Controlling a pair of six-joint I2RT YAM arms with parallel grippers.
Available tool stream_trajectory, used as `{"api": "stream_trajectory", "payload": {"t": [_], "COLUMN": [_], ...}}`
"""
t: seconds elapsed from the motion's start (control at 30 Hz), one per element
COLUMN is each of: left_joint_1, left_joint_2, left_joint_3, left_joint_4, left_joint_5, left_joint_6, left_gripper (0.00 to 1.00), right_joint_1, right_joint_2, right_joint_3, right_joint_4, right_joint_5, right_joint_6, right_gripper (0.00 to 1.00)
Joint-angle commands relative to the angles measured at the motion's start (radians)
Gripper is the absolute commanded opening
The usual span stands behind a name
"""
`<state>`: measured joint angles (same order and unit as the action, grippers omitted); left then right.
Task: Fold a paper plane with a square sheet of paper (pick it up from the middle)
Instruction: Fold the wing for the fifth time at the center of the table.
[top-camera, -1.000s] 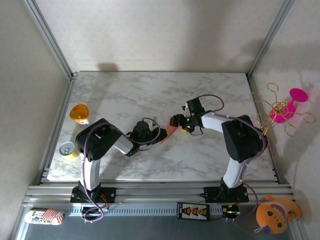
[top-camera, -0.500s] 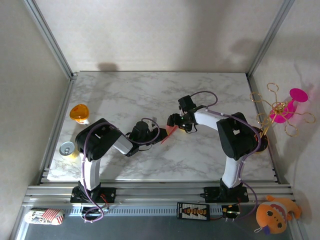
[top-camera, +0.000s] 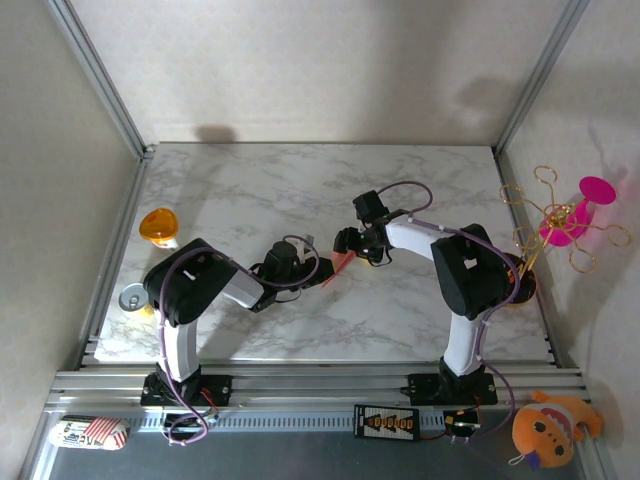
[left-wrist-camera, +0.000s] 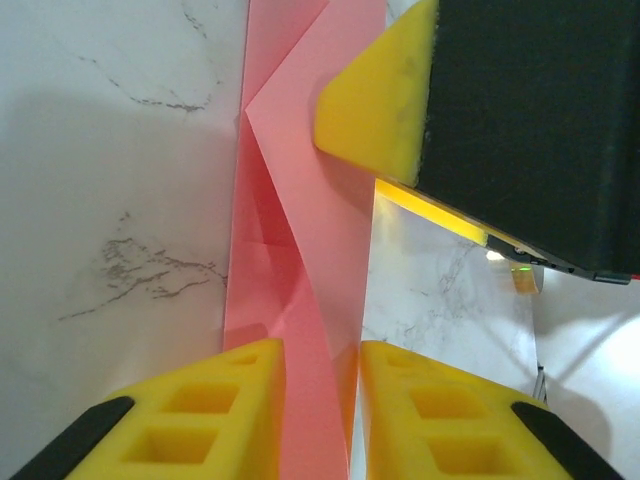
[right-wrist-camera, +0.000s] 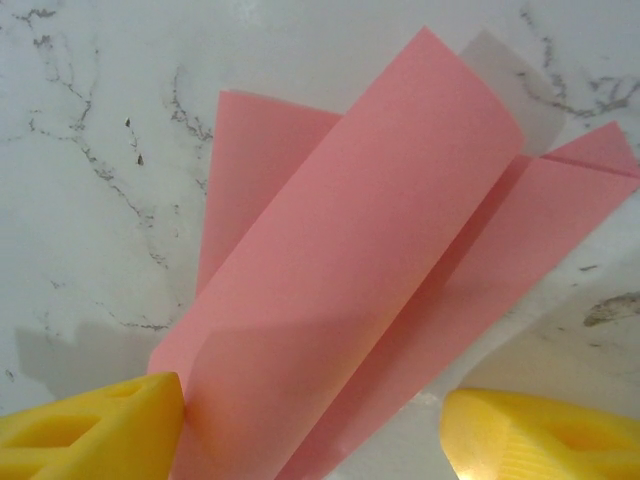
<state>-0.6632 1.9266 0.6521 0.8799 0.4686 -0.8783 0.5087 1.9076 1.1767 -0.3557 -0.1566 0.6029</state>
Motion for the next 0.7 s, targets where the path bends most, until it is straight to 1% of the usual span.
{"api": "stream_trajectory", "payload": {"t": [0.0,0.1,0.27,0.4,0.67], "left_joint_1": [0.004,-0.004,-0.027,-0.045,-0.075], "left_joint_2": [-0.032,-0.05,-0.086,-0.103,-0.086], "left_joint_3": [-0.006,0.0,0.038,0.059,0.111], "left_joint_4": [-0.063,-0.09,-0.222,-0.29,-0.376], "left_joint_5": [-0.005,-0.014,-0.083,-0.129,-0.168], "left_joint_6": [0.057,0.092,0.174,0.202,0.252], "left_gripper": [0.28,0.3,0.31,0.31,0.33], "right_joint_1": [-0.011,-0.012,-0.012,-0.011,-0.011], "right_joint_2": [0.128,0.129,0.134,0.137,0.141], "right_joint_3": [-0.051,-0.05,-0.049,-0.052,-0.053], "right_joint_4": [0.003,0.003,0.0,0.002,0.003], "right_joint_5": [0.102,0.101,0.104,0.105,0.102], "right_joint_6": [0.006,0.006,0.006,0.009,0.009], "right_gripper": [0.73,0.73,0.73,0.73,0.73]}}
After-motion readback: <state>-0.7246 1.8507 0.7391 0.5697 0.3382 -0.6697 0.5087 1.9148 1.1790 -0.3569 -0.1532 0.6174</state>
